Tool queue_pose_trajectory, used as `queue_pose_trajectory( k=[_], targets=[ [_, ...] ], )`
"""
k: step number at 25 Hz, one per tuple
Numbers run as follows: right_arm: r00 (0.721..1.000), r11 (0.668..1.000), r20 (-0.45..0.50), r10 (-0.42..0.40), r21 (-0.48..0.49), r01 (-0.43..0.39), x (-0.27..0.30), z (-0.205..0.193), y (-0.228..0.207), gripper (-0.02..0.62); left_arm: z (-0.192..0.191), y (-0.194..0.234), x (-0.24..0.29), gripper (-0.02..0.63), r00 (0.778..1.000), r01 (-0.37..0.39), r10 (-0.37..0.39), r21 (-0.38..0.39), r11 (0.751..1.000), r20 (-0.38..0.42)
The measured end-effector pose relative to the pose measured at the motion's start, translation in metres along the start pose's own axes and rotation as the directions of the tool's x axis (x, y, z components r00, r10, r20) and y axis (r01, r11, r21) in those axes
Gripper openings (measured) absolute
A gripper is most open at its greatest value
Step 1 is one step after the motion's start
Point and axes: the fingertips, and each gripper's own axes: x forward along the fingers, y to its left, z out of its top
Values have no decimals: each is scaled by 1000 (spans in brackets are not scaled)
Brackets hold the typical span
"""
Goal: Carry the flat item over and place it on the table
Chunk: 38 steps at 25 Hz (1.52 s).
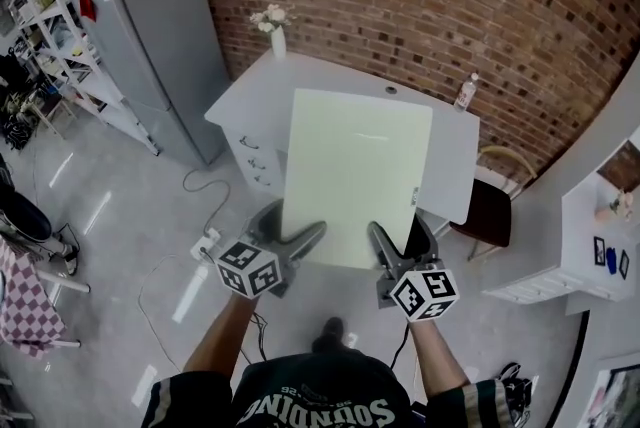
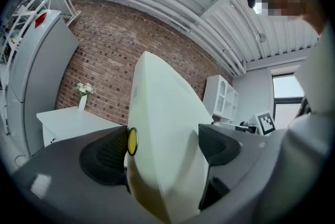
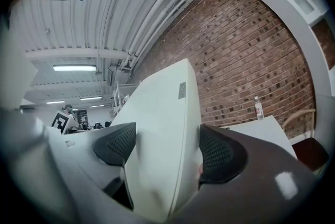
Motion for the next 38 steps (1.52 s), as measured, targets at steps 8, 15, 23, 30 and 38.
queue_pose_trajectory(
  k=[8,15,23,30,38],
  targets=[
    [999,999,-24,37,3,-37,37,-2,-25,371,-3,25,29,425,999,-45,45,-13,999,-7],
    [998,998,-33,60,3,-60,55,2,-40,371,-1,35,46,425,998,-69,69,-20,997,-6],
    [997,997,-33,74,5,-74,74,6,-50,370,5,48,61,425,997,-81,81,-17,997,1],
    [997,997,-29,74,3,-74,107,7,-59,370,13,75,80,425,997,-81,81,-9,997,2],
    [997,998,-37,65,-9,-65,166,9,-68,370,28,126,108,425,998,-69,70,-19,997,3]
  ],
)
